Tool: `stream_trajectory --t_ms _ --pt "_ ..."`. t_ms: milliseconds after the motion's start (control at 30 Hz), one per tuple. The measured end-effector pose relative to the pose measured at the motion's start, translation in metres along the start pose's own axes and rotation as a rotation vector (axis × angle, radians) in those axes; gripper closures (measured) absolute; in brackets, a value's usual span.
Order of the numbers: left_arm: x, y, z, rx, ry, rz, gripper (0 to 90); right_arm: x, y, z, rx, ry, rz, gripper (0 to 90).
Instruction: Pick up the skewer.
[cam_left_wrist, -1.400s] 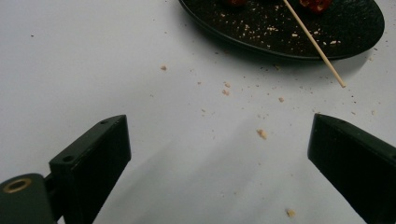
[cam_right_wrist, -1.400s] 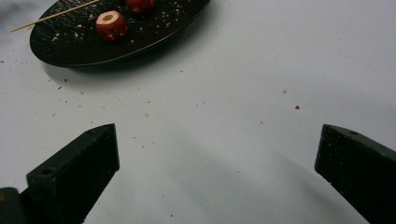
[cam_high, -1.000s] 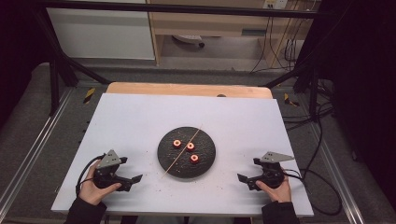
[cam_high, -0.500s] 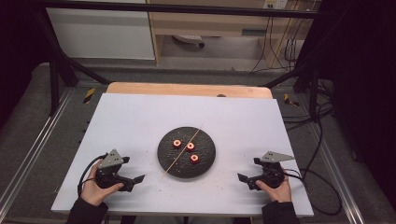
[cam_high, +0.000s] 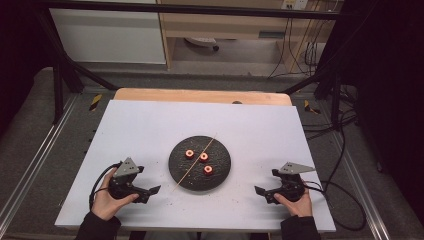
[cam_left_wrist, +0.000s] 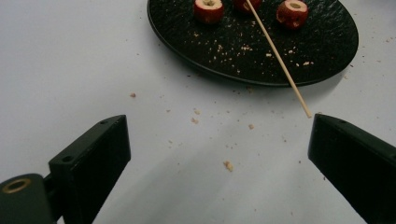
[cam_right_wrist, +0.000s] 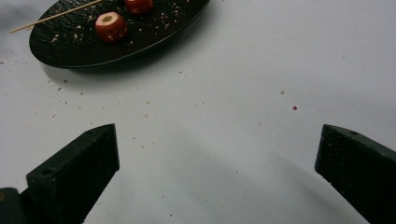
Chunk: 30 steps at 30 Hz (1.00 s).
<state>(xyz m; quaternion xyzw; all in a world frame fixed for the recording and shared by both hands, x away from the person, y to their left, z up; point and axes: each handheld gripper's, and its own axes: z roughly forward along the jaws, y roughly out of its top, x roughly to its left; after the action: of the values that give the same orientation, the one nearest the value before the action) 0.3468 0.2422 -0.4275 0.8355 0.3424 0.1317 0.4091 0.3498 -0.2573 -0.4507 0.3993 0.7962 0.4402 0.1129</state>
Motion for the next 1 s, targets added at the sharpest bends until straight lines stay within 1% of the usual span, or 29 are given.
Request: stream_trajectory --t_ms 167,267,300,467,667,867,1000 --pt "-0.004 0.008 0.001 -0.001 0.004 0.011 5.6 0.000 0.000 0.000 0.003 -0.002 -0.003 0.6" --pt "-0.007 0.014 0.003 -0.002 -0.002 0.018 5.6 0.000 0.000 0.000 0.002 -0.001 -0.001 0.6" --pt "-0.008 0.016 0.004 -0.001 -0.001 0.019 5.7 0.000 0.000 0.000 0.000 -0.003 -0.007 0.6" --pt "-0.013 0.025 0.009 0.008 -0.002 0.028 5.8 0.000 0.000 0.000 -0.001 -0.002 -0.006 0.6" --pt "-0.018 0.033 0.014 0.028 0.007 0.024 7.0 0.001 0.000 0.000 0.003 -0.002 -0.001 0.6" --pt "-0.021 0.041 0.020 0.041 0.003 0.018 7.5 0.000 0.000 0.000 0.006 -0.004 -0.005 0.6" --pt "-0.024 0.045 0.026 0.052 0.001 0.024 7.9 0.000 0.000 0.000 0.009 -0.004 -0.006 0.6"
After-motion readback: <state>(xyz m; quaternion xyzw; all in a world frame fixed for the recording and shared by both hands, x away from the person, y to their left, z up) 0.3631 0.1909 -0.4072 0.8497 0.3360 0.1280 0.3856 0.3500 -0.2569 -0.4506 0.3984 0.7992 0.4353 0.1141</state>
